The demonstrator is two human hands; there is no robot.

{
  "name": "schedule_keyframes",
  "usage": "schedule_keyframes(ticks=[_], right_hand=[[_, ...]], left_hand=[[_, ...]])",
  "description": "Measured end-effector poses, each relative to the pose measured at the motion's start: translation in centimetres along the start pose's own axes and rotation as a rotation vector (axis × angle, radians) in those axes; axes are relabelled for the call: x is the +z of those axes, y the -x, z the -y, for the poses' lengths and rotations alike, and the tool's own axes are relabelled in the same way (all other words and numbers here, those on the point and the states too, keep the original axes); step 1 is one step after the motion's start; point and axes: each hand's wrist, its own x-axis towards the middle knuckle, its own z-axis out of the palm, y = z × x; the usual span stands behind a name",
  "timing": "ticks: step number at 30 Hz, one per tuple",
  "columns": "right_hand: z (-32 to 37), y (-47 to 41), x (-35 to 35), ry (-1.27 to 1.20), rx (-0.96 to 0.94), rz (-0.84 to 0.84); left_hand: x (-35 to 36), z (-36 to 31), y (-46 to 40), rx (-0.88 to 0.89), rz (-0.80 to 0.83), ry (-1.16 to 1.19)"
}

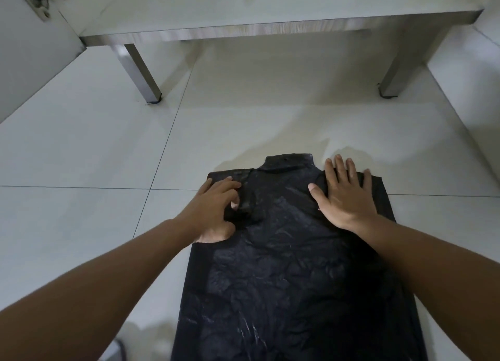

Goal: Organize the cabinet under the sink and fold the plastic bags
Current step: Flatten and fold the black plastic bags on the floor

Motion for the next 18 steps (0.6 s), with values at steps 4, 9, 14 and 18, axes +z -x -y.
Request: schedule_keyframes(ticks=[4,9,14,18], right_hand=[[-0.4,0.0,-1.3,-0.103,-0.019,0.076],[0.8,1.8,-1.4,0.0,-0.074,-0.102],[1.3,2.1,0.2,-0.001,-0.031,-0.029],[0.8,2.2,1.1,0.017,-0.04,-0.051]], left_hand=[[0.7,-1.0,0.5,-0.033,-0.079,0.012],[2.5,-3.5,-0.8,-0.108,-0.392,-0.088],[5.3,-3.7,-2.0,-0.259,-0.201,-0.207],[6.3,-3.0,-1.9,-0.273,-0.181,-0.249]])
